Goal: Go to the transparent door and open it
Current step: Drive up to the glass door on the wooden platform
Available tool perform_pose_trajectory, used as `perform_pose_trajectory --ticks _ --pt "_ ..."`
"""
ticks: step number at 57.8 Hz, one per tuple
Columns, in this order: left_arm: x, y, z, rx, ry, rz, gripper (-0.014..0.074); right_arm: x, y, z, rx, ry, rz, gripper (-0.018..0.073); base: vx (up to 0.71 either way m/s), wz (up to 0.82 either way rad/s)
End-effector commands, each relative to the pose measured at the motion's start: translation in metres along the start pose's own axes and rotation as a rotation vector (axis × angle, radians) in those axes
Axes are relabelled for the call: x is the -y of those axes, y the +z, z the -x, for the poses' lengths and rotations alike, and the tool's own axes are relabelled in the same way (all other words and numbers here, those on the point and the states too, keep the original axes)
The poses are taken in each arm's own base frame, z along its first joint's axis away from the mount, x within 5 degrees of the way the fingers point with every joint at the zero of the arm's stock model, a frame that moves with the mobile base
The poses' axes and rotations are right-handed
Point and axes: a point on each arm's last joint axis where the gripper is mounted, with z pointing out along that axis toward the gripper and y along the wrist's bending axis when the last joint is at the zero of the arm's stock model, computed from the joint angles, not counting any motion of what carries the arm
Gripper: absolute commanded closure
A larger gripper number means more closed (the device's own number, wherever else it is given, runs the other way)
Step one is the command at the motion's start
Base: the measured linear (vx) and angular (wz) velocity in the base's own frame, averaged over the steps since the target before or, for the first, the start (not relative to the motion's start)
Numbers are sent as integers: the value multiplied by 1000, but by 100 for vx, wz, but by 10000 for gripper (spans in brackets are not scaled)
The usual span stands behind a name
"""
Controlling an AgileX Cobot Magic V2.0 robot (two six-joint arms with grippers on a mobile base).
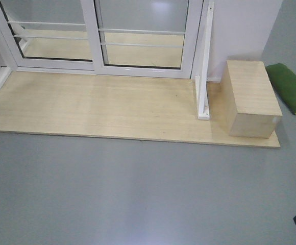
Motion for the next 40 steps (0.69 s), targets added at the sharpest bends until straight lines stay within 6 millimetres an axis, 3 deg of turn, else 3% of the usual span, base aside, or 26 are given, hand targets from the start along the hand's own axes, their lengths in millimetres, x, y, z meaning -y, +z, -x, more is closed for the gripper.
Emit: perform_pose_trajectory --ticks 1,40 --pt "1 -1 5 86 -7 -10 603 0 -1 7 96 -8 2 568 52 17" --pt "1 -1 5 86 -7 -10 603 0 -1 7 96 -8 2 568 51 7"
